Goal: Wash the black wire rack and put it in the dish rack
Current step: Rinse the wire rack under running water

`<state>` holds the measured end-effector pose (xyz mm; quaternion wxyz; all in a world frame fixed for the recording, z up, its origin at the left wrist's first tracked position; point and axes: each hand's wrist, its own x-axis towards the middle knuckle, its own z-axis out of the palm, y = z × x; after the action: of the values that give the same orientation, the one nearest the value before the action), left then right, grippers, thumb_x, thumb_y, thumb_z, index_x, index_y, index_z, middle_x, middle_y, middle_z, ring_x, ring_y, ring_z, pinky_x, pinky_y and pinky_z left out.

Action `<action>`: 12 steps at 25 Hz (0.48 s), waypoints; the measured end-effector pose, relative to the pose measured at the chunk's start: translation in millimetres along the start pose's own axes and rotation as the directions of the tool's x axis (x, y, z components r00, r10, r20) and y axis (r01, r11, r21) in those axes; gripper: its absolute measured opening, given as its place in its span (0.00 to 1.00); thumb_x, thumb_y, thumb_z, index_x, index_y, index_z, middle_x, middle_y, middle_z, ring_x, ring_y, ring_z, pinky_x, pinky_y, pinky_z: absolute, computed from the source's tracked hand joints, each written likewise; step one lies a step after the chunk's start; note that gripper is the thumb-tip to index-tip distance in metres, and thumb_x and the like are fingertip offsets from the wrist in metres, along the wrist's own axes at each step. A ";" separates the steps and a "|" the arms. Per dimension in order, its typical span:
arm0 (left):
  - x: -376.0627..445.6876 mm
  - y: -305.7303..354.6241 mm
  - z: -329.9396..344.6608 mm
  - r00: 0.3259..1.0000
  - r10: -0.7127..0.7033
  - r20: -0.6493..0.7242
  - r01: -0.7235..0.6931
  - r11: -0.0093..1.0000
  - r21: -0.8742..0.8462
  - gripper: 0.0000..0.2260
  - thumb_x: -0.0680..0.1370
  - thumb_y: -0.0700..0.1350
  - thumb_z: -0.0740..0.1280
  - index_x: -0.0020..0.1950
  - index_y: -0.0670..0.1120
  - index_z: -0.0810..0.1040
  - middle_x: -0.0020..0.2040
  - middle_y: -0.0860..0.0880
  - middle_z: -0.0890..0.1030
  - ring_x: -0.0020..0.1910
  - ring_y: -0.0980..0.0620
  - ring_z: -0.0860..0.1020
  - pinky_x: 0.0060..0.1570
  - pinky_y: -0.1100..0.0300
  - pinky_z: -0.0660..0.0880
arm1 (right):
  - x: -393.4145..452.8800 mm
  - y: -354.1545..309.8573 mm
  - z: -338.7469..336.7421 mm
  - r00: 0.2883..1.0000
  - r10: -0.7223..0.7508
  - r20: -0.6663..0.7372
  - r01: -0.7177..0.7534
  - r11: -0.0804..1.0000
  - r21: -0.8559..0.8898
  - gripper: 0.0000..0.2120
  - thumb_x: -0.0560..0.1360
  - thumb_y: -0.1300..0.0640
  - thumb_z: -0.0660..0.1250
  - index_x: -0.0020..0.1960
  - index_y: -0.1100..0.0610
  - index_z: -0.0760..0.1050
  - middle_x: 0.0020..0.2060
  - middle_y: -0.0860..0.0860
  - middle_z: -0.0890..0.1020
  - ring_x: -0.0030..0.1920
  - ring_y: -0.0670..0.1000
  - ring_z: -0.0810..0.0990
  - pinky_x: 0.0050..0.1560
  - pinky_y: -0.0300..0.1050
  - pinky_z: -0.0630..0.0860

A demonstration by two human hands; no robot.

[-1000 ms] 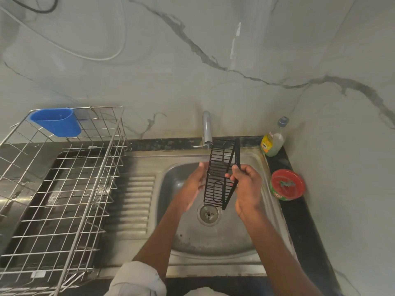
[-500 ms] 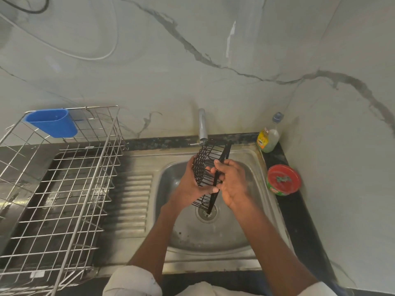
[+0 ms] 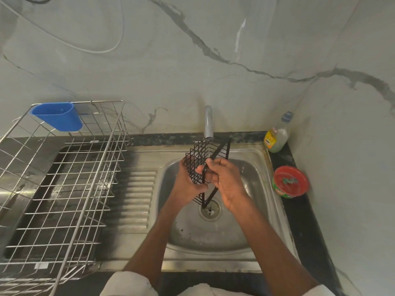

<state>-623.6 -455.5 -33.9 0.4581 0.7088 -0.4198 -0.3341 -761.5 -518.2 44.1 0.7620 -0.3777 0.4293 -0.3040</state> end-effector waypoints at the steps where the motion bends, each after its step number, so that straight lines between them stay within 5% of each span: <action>1: 1.7 1.6 0.4 1.000 -0.018 0.002 0.018 1.000 -0.017 0.40 0.62 0.40 0.79 0.73 0.46 0.68 0.61 0.52 0.79 0.59 0.63 0.79 0.61 0.58 0.77 | 1.2 -3.9 -5.7 0.999 -0.033 -0.026 0.032 0.998 -0.057 0.08 0.82 0.57 0.68 0.55 0.62 0.79 0.48 0.58 0.88 0.50 0.56 0.88 0.52 0.46 0.83; 5: -0.3 3.1 -0.7 0.995 -0.101 0.008 0.101 0.982 -0.157 0.38 0.64 0.30 0.76 0.72 0.51 0.71 0.63 0.49 0.79 0.53 0.70 0.79 0.49 0.69 0.78 | 35.4 -18.0 -33.1 0.886 -0.322 -0.335 0.133 0.867 -0.480 0.15 0.82 0.50 0.68 0.65 0.56 0.77 0.57 0.51 0.83 0.50 0.47 0.83 0.47 0.39 0.80; 7: -5.2 1.1 -9.4 0.991 -0.134 -0.019 0.127 0.968 -0.216 0.39 0.63 0.31 0.74 0.72 0.53 0.73 0.63 0.51 0.81 0.57 0.66 0.81 0.51 0.63 0.81 | 55.4 -21.6 -40.4 0.919 -0.300 -0.255 0.125 0.836 -0.534 0.23 0.81 0.40 0.65 0.70 0.51 0.74 0.64 0.48 0.79 0.59 0.47 0.78 0.57 0.44 0.75; 9: -7.2 -2.5 -21.8 0.988 -0.145 -0.045 0.129 0.957 -0.258 0.41 0.59 0.35 0.72 0.73 0.50 0.74 0.65 0.49 0.82 0.65 0.53 0.80 0.57 0.53 0.82 | 67.8 -23.0 -34.3 0.991 -0.098 -0.091 0.039 0.862 -0.505 0.30 0.79 0.30 0.59 0.70 0.49 0.77 0.66 0.47 0.80 0.64 0.48 0.78 0.66 0.52 0.73; 12: -5.8 -8.5 -38.3 0.987 -0.147 -0.059 0.122 0.944 -0.308 0.40 0.58 0.35 0.69 0.73 0.46 0.74 0.67 0.44 0.81 0.70 0.42 0.78 0.66 0.37 0.78 | 74.9 -17.8 -20.4 1.000 -0.012 0.028 0.024 0.867 -0.497 0.29 0.75 0.28 0.63 0.63 0.48 0.81 0.55 0.45 0.87 0.60 0.48 0.83 0.67 0.57 0.76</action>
<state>-590.8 -434.2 -27.6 0.5542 0.6699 -0.2953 -0.3961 -748.5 -593.1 20.2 0.6412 -0.5688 0.4805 -0.1856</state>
